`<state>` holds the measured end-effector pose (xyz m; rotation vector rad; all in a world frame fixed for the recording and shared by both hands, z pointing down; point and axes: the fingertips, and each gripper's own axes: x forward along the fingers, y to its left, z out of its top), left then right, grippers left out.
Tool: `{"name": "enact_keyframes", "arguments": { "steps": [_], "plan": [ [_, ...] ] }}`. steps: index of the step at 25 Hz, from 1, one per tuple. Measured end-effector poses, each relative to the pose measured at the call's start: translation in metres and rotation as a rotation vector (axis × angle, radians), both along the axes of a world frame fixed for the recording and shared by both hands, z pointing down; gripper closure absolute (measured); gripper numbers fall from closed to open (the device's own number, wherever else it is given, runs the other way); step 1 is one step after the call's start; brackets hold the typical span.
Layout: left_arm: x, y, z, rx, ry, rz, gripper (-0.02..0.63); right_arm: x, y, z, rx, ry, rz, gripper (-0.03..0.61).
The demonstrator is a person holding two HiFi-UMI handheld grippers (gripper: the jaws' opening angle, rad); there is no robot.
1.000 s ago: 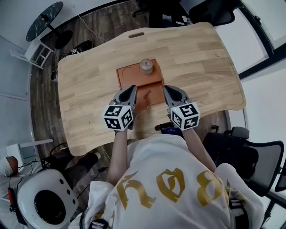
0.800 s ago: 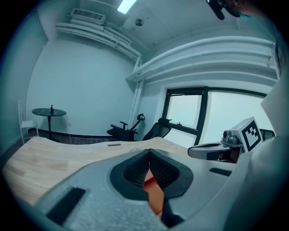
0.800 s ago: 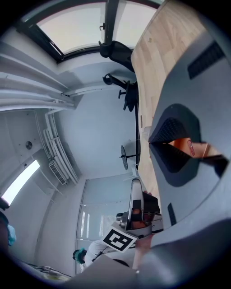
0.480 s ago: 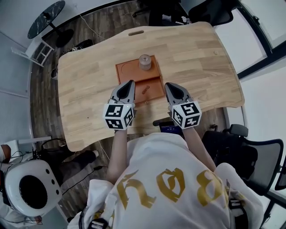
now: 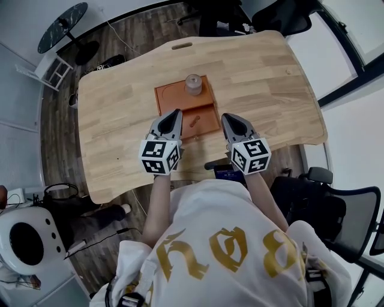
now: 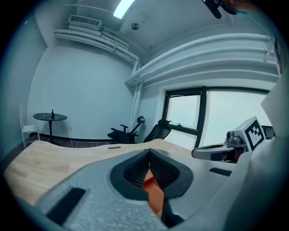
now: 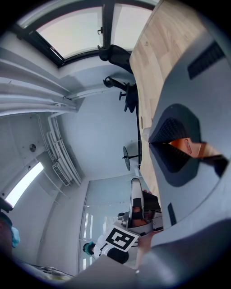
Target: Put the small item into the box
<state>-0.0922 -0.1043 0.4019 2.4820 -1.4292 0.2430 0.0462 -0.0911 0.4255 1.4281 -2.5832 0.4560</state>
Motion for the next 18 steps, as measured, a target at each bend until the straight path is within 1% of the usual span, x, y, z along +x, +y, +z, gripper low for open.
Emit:
{"name": "enact_keyframes", "arguments": {
  "steps": [8, 18],
  "plan": [
    [-0.006, -0.006, 0.0, -0.006, 0.025, -0.02, 0.604, 0.005, -0.009, -0.001, 0.006, 0.009, 0.008, 0.566],
    [-0.004, -0.008, 0.005, -0.022, 0.026, -0.016, 0.603, 0.007, -0.011, 0.004, -0.014, -0.006, 0.011, 0.566]
  ]
}}
